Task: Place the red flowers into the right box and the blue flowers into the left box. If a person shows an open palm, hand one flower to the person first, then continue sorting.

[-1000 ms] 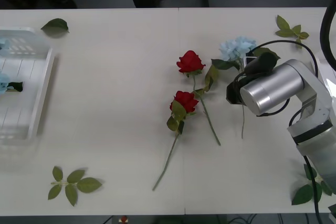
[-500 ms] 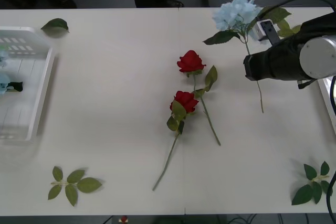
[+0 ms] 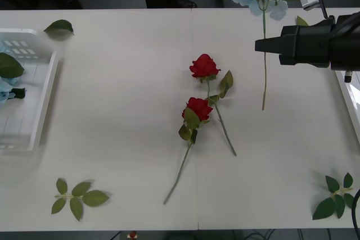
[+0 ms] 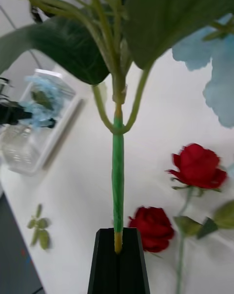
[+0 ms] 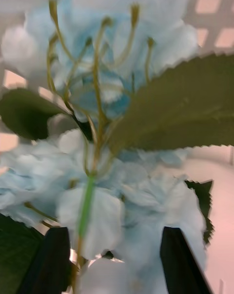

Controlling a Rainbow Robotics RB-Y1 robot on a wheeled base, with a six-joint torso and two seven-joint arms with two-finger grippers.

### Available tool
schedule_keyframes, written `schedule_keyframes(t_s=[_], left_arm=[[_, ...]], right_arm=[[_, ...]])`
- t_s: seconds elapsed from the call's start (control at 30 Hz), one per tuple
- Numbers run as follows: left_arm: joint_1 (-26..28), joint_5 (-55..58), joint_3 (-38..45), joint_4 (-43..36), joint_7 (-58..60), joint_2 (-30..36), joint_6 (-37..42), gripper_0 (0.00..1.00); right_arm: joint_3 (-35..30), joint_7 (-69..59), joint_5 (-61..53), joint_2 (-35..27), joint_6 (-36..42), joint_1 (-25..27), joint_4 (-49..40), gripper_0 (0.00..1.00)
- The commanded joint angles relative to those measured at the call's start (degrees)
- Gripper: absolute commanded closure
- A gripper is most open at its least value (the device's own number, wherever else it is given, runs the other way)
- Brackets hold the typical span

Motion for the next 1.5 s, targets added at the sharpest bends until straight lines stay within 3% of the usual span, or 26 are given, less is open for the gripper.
schedule_keyframes(t_s=[0.03, 0.2, 0.37, 0.47, 0.63, 0.9, 1.27, 1.5], left_arm=[[0.9, 2.1, 3.8, -7.7, -0.6, 2.8, 10.4, 0.06], [1.4, 10.8, 7.0, -17.5, -0.1, 2.9, 24.8, 0.05], [1.4, 22.0, 7.3, -25.2, 0.1, 2.8, 30.3, 0.04], [2.0, 31.7, 5.7, -27.4, 0.0, 2.4, 28.5, 0.04], [6.2, 48.8, 0.9, -30.5, -4.0, 0.1, 18.0, 0.0], [8.2, 65.7, -4.7, -31.0, -19.4, -8.1, 15.9, 0.0], [8.8, 71.6, -15.8, -31.7, -32.0, -19.6, 15.0, 0.0], [9.9, 72.1, -26.0, -31.8, -38.2, -23.5, 6.1, 0.0]], right_arm=[[0.4, 3.3, -6.7, 1.1, -2.2, -0.1, -2.0, 1.0], [0.4, 4.9, -13.2, 1.8, -3.2, -0.1, -3.0, 1.0], [0.4, 6.2, -17.6, 3.3, -3.4, -0.1, -3.8, 1.0], [0.5, 6.7, -19.2, 4.0, -3.7, -0.1, -4.0, 1.0], [2.1, 7.0, -19.8, 4.6, -4.7, -0.1, -3.9, 1.0], [5.6, 7.1, -19.5, 4.7, -9.2, -0.1, -3.9, 1.0], [5.7, 7.0, -19.4, 4.8, -9.2, 0.0, -3.9, 1.0], [5.6, 7.0, -19.4, 4.8, -9.2, 0.0, -3.9, 1.0]])
